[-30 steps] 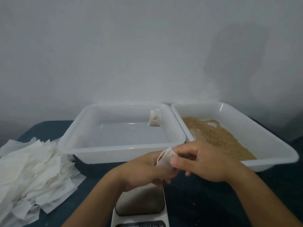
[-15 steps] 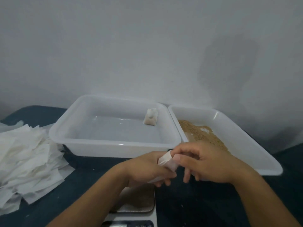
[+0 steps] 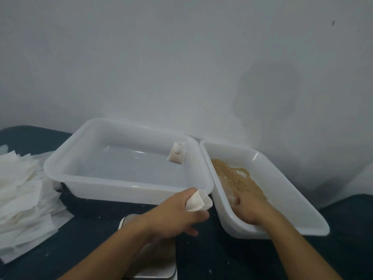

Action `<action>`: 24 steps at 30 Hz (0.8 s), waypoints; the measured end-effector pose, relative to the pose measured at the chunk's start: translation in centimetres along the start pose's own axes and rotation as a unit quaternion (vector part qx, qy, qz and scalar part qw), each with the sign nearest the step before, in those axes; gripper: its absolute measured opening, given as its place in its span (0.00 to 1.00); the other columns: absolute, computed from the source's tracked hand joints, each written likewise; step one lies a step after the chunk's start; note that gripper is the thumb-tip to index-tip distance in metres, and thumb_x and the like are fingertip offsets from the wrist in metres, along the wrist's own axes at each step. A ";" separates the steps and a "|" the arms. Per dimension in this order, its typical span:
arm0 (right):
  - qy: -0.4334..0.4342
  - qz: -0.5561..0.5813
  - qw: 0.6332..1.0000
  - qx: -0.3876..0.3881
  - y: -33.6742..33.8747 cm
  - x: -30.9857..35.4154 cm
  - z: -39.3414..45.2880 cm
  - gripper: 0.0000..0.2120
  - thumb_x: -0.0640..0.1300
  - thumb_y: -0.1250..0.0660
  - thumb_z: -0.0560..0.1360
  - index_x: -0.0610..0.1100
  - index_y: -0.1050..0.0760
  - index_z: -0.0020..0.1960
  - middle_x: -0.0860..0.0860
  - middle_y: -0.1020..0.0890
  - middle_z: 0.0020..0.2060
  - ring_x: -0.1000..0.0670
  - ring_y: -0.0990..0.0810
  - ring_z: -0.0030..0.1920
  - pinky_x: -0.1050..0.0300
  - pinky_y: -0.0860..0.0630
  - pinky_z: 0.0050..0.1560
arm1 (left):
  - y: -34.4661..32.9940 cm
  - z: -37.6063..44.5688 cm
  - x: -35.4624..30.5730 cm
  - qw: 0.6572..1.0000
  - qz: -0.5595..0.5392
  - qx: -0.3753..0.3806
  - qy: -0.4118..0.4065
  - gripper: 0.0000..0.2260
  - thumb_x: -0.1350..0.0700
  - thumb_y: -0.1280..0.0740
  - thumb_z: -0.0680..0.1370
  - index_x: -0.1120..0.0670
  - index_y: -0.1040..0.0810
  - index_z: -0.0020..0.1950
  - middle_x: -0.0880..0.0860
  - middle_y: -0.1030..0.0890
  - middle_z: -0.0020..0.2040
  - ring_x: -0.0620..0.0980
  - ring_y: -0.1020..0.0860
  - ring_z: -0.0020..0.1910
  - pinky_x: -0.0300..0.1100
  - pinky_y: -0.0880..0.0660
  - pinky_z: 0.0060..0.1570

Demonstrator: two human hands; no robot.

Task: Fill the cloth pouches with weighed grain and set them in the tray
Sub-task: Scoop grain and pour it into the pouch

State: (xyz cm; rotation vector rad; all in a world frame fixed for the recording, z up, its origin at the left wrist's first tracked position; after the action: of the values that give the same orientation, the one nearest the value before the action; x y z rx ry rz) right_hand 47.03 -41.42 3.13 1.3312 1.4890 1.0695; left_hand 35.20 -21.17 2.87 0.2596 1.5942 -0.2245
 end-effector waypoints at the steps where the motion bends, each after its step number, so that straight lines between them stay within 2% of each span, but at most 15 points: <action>1: -0.004 0.009 1.000 -0.007 0.3 0.0 0.1 0.19 0.57 0.40 0.81 0.47 0.25 0.37 0.52 0.21 0.32 0.51 0.25 0.33 0.58 0.32 0.34 | 0.0 0.0 0.0 1.000 0.004 0.001 0.005 0.09 0.52 0.26 0.77 0.46 0.21 0.56 0.52 0.21 0.52 0.49 0.20 0.51 0.43 0.17 0.47; 4: -0.001 0.032 0.999 -0.031 2.2 -0.9 0.5 0.20 0.58 0.41 0.83 0.47 0.24 0.41 0.53 0.21 0.36 0.52 0.23 0.36 0.57 0.30 0.36 | 0.4 0.1 0.2 0.999 0.028 -0.015 0.008 0.13 0.50 0.25 0.77 0.45 0.22 0.59 0.51 0.20 0.52 0.47 0.19 0.49 0.36 0.21 0.43; 7: -0.013 0.009 0.999 -0.041 4.7 -3.4 0.6 0.14 0.58 0.40 0.82 0.49 0.25 0.48 0.54 0.21 0.43 0.54 0.22 0.42 0.56 0.27 0.40 | 0.7 0.3 0.6 0.998 0.037 -0.042 0.013 0.13 0.48 0.24 0.75 0.43 0.22 0.58 0.48 0.20 0.48 0.44 0.21 0.44 0.35 0.24 0.39; 10: -0.053 -0.023 0.996 -0.063 7.2 -6.9 0.8 0.11 0.56 0.34 0.78 0.49 0.23 0.45 0.52 0.18 0.44 0.52 0.19 0.43 0.55 0.21 0.44 | 0.8 0.4 1.0 0.999 0.014 -0.044 0.021 0.12 0.50 0.24 0.75 0.44 0.21 0.55 0.45 0.21 0.45 0.42 0.22 0.41 0.34 0.25 0.39; 13: -0.096 -0.078 0.989 -0.079 9.0 -9.9 1.3 0.11 0.54 0.34 0.76 0.47 0.22 0.41 0.51 0.18 0.42 0.50 0.19 0.41 0.56 0.23 0.41 | 0.8 0.4 1.1 0.998 0.033 -0.039 0.020 0.11 0.50 0.24 0.75 0.45 0.20 0.55 0.47 0.20 0.47 0.40 0.21 0.39 0.35 0.22 0.41; 17: -0.131 -0.119 0.980 -0.089 9.1 -11.8 2.6 0.11 0.55 0.33 0.76 0.48 0.20 0.46 0.52 0.18 0.44 0.50 0.19 0.44 0.55 0.20 0.45 | 0.4 0.5 0.9 0.998 0.051 -0.034 0.014 0.07 0.50 0.27 0.77 0.43 0.21 0.54 0.50 0.19 0.48 0.43 0.20 0.41 0.35 0.21 0.39; 21: -0.086 -0.049 0.990 -0.097 7.7 -9.8 5.0 0.15 0.55 0.28 0.77 0.50 0.18 0.60 0.50 0.18 0.60 0.46 0.20 0.57 0.53 0.23 0.56 | 0.5 0.5 0.9 0.997 0.064 -0.043 0.018 0.04 0.49 0.30 0.79 0.41 0.23 0.52 0.47 0.19 0.42 0.42 0.21 0.41 0.35 0.23 0.37; 24: -0.042 0.037 0.995 -0.088 6.6 -7.0 6.9 0.21 0.55 0.25 0.77 0.48 0.18 0.66 0.48 0.19 0.65 0.45 0.21 0.64 0.52 0.26 0.62 | 0.7 0.5 0.9 0.996 0.071 -0.048 0.023 0.08 0.48 0.30 0.79 0.41 0.23 0.56 0.48 0.19 0.48 0.45 0.20 0.45 0.35 0.23 0.38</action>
State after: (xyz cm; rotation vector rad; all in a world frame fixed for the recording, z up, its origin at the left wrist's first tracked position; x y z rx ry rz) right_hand 55.97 -47.55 7.93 1.2978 1.2622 1.1511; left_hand 35.85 -20.67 2.00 0.3041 1.6205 -0.0336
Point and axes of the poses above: each hand's wrist, its own z-axis towards the middle knuckle, its own y-axis out of the back of the hand, x = y × z, the point moved 9 cm from there along z, towards the middle knuckle
